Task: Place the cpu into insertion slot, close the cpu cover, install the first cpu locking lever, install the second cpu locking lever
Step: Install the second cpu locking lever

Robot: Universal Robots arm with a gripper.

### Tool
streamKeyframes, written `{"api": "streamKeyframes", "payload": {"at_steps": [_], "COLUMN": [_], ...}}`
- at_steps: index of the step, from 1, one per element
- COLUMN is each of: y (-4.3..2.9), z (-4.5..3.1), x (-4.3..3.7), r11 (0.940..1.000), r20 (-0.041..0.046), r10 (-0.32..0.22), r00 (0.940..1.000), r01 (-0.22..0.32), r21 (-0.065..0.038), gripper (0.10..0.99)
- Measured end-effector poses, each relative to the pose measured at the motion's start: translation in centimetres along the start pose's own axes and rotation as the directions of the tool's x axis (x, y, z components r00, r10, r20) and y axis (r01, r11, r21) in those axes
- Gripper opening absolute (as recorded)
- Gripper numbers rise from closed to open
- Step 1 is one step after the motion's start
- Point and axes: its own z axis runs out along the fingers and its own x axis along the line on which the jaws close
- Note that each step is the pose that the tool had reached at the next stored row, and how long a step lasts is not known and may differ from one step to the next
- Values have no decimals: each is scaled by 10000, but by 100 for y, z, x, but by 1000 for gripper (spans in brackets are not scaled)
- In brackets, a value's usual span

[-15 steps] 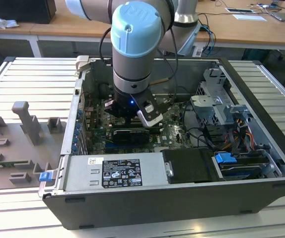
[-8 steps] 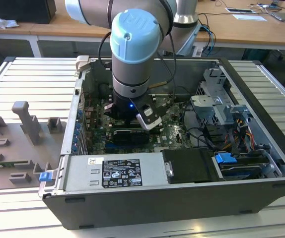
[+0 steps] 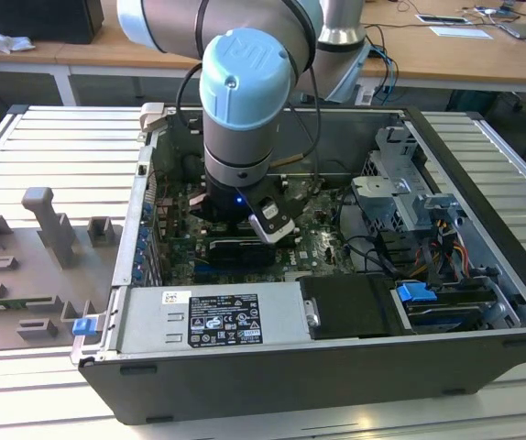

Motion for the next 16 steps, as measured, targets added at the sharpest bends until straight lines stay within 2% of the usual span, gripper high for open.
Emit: {"api": "streamKeyframes", "payload": {"at_steps": [5, 7, 9, 10, 16], "y": [-8, -8, 3, 10, 33], "z": [55, 48, 37, 6, -68], "x": [21, 24, 20, 20, 20], "r11": [10000, 10000, 9998, 9998, 9999], "r20": [-13, -17, 8, 9, 2], "r10": [-49, -44, -50, -52, -51], "r00": [10000, 10000, 10000, 10000, 10000], "r01": [49, 44, 50, 52, 51], "r21": [-51, -87, -169, -166, -160], "gripper": [106, 106, 106, 106, 106]}}
